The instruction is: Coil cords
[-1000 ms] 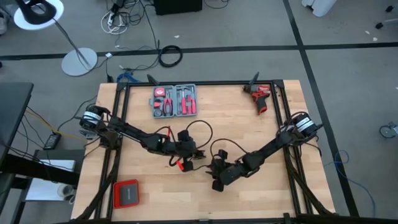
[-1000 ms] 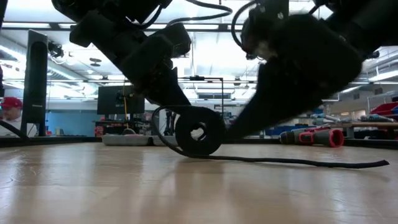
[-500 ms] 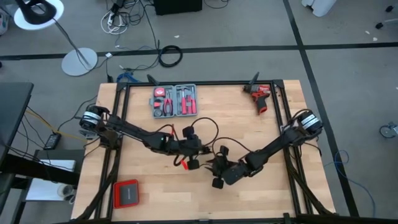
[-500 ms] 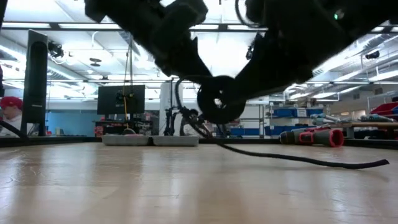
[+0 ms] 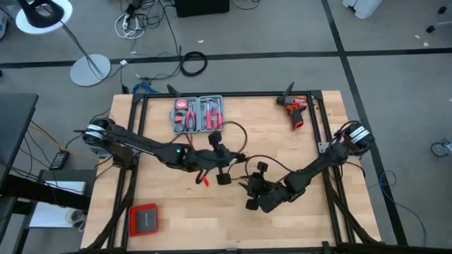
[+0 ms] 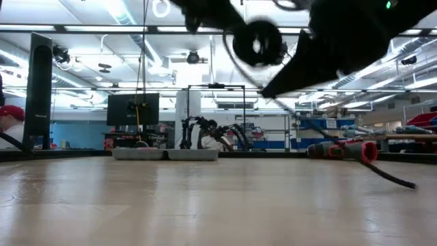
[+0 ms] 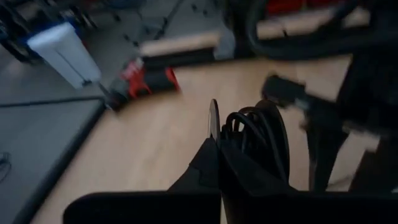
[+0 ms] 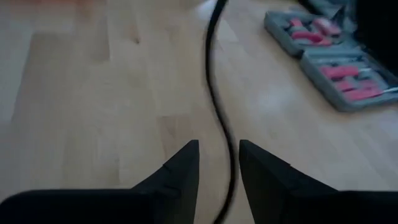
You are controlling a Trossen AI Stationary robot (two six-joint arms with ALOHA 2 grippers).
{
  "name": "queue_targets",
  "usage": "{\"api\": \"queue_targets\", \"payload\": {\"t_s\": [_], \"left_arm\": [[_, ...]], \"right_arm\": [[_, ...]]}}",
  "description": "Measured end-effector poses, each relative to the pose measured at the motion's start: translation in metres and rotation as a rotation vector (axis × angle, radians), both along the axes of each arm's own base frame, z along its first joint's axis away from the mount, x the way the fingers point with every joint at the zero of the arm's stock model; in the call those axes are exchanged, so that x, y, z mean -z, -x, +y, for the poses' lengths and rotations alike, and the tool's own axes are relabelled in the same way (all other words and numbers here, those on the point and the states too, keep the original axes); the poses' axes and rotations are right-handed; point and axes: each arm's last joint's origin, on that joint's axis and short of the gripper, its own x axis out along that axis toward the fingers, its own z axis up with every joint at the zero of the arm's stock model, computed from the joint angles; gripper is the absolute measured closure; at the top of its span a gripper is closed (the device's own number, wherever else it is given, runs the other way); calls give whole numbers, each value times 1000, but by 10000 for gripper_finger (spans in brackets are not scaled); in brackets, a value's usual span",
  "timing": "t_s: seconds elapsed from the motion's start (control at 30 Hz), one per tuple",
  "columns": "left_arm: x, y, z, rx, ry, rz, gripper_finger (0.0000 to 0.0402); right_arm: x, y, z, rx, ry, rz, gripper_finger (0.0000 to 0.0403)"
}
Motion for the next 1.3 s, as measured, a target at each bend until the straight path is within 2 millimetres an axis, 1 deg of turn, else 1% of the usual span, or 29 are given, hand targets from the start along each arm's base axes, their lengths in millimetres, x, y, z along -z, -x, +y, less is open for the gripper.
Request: {"api": "queue_targets", "payload": {"t_s": [0.1, 0.2, 0.3, 0.37, 0.47, 0.57, 0.7, 0.83, 1.3], "left_arm": [[-18, 9, 3, -30, -26, -52, 401], [-29, 15, 5, -58, -55, -88, 401], [-37, 16, 5, -58, -61, -138, 401], [-40, 16, 4, -52, -72, -165, 401], [-42, 16, 3, -53, -87, -179, 401], [-43, 16, 3, -71, -97, -186, 401], [-45, 17, 3, -81, -119, -187, 401], [-50, 21, 2, -80, -120, -203, 401], [-63, 23, -4, -76, -152, -296, 401]], "right_arm": [[-14, 4, -1, 22, 60, -39, 289], [-28, 7, -4, 7, 125, -54, 290], [-38, 4, -13, 9, 147, -62, 290], [-41, -1, -20, 4, 116, -78, 290], [-43, -9, -28, -23, 61, -97, 290], [-43, -11, -32, 1, 59, -98, 290], [-42, -10, -33, 5, 62, -87, 290], [-36, -5, -31, 30, 34, -49, 290], [-36, -4, -28, 56, -65, -95, 290]]}}
